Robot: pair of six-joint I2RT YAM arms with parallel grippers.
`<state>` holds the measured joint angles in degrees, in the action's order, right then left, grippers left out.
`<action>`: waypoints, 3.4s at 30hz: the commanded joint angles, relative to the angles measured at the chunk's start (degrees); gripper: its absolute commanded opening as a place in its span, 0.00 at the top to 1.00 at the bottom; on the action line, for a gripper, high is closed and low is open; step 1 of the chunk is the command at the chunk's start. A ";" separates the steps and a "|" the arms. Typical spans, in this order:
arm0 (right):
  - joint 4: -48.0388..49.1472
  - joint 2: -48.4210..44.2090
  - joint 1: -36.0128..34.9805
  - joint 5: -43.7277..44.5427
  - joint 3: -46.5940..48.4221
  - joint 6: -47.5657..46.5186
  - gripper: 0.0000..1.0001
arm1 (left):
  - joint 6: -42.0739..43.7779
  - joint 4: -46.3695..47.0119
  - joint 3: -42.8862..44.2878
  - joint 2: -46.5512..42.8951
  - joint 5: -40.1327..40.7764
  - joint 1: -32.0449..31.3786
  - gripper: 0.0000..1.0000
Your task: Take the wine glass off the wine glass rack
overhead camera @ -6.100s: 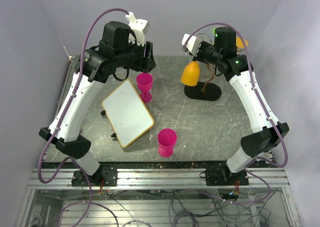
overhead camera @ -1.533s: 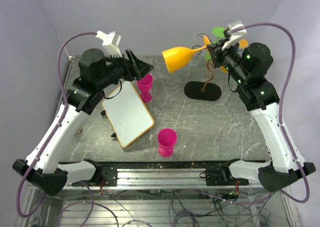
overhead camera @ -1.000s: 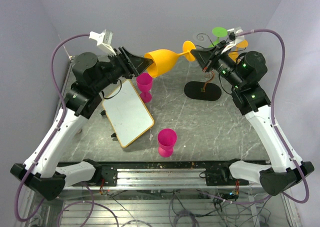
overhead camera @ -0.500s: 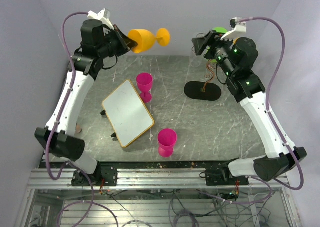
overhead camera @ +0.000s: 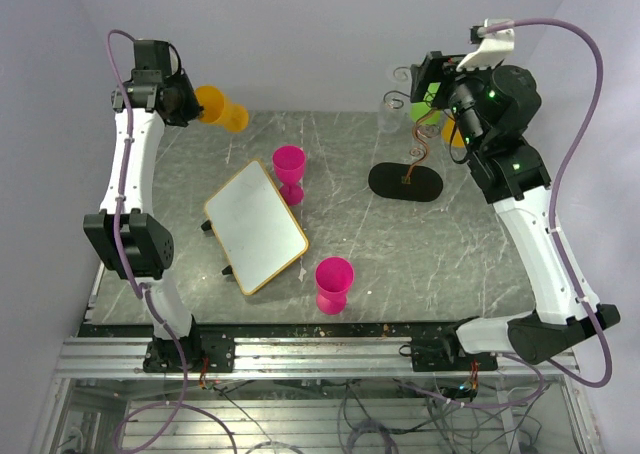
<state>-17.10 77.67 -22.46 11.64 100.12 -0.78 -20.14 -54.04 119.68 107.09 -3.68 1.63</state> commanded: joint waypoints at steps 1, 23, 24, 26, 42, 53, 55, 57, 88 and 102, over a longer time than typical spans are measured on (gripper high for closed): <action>-2.25 5.24 0.13 -1.11 5.13 -8.71 0.18 | 8.16 -10.32 4.14 2.66 2.60 3.51 0.93; -8.86 17.22 -0.09 -3.75 12.66 -21.63 0.22 | 10.52 -11.66 -4.09 10.23 13.39 4.59 0.87; -10.82 18.51 -0.05 -3.17 14.11 -21.54 0.22 | 10.56 -11.46 -4.51 10.55 13.11 4.60 0.85; -13.68 21.04 -0.04 -2.20 17.63 -21.41 0.23 | 10.50 -12.03 -4.43 11.65 12.73 4.53 0.82; -15.36 28.72 8.50 2.21 30.79 10.07 0.36 | 9.81 -9.34 -4.59 1.81 11.98 4.52 0.36; -15.76 30.60 22.73 -21.62 31.37 31.24 0.55 | 7.29 -2.68 -9.37 -13.63 -0.43 3.15 0.25; -17.03 30.47 25.34 -20.21 32.37 29.16 0.54 | 6.82 -1.20 -10.34 -15.94 -3.00 1.96 0.25; -17.25 29.72 27.55 -19.88 31.72 27.47 0.51 | 6.31 0.08 -11.44 -17.92 -4.75 -0.33 0.25; -11.88 32.59 41.62 -41.48 20.54 28.96 0.54 | 1.07 4.51 -13.16 -21.91 -5.39 -22.18 0.26; -12.41 32.81 41.53 -40.57 20.97 29.85 0.88 | 1.43 3.48 -12.54 -22.39 -4.49 -22.68 0.26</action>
<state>-29.63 110.37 18.96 -29.17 119.48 29.26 -18.72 -50.83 104.68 86.50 -9.06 -20.43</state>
